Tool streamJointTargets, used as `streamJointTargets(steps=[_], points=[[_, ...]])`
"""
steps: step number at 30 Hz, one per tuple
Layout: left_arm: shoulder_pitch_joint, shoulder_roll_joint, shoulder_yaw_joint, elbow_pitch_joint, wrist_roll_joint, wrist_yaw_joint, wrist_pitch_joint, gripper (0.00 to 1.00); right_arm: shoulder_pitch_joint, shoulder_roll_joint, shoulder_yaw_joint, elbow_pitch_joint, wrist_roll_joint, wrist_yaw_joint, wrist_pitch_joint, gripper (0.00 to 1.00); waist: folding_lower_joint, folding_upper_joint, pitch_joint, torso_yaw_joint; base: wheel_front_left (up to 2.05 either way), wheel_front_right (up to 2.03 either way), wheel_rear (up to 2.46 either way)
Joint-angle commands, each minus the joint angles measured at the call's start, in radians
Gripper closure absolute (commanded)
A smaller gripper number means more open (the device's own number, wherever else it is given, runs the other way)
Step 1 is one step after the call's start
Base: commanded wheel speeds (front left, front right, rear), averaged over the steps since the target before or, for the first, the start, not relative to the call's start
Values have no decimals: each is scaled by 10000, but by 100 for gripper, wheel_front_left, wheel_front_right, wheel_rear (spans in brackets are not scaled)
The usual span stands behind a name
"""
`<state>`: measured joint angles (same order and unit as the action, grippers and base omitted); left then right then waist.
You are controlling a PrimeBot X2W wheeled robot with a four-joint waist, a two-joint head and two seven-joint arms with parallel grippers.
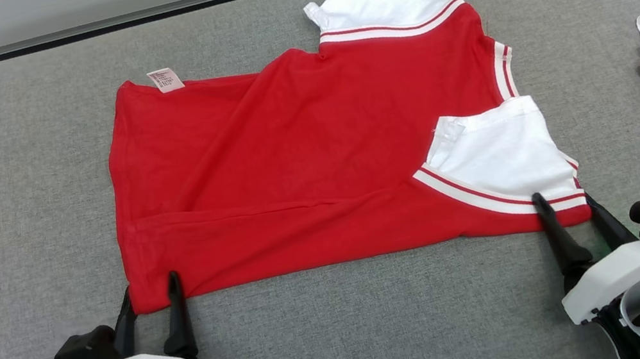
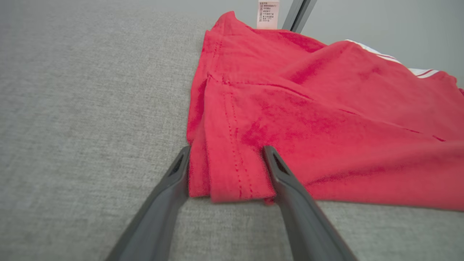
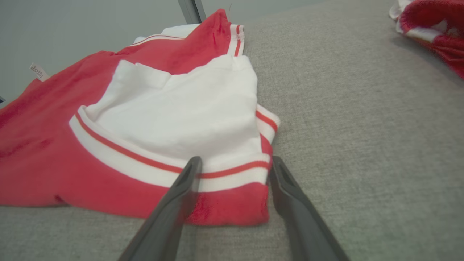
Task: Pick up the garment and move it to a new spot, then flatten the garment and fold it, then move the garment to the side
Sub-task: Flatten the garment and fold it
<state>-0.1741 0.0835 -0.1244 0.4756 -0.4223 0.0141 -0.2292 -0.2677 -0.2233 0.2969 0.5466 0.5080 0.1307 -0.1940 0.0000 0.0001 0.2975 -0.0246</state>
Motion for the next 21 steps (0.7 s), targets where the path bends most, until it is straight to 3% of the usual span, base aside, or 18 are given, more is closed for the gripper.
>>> streamJointTargets(steps=[1, 7, 13, 21], points=[[-122, 26, -20, 359, -47, -72, 51, 100, -101, -45, 212, 317, 198, 0, 7, 100, 0, -1, 34, 32, 0, 0, 0], [-110, 93, -56, 737, -29, -206, -98, 100, -292, -254, 769, 740, 859, -9, -188, 100, 0, -1, -77, 64, 0, 0, 0], [580, 266, 52, 292, -72, -142, -204, 100, 267, -616, 1218, 334, 1516, -7, -148, 100, 0, -1, -541, 118, 0, 0, 0], [2088, 546, 62, -929, -247, 95, 585, 100, 1823, -1031, 820, -442, 1787, -14, 228, 100, 0, -1, -1192, 167, 0, 0, 0]])
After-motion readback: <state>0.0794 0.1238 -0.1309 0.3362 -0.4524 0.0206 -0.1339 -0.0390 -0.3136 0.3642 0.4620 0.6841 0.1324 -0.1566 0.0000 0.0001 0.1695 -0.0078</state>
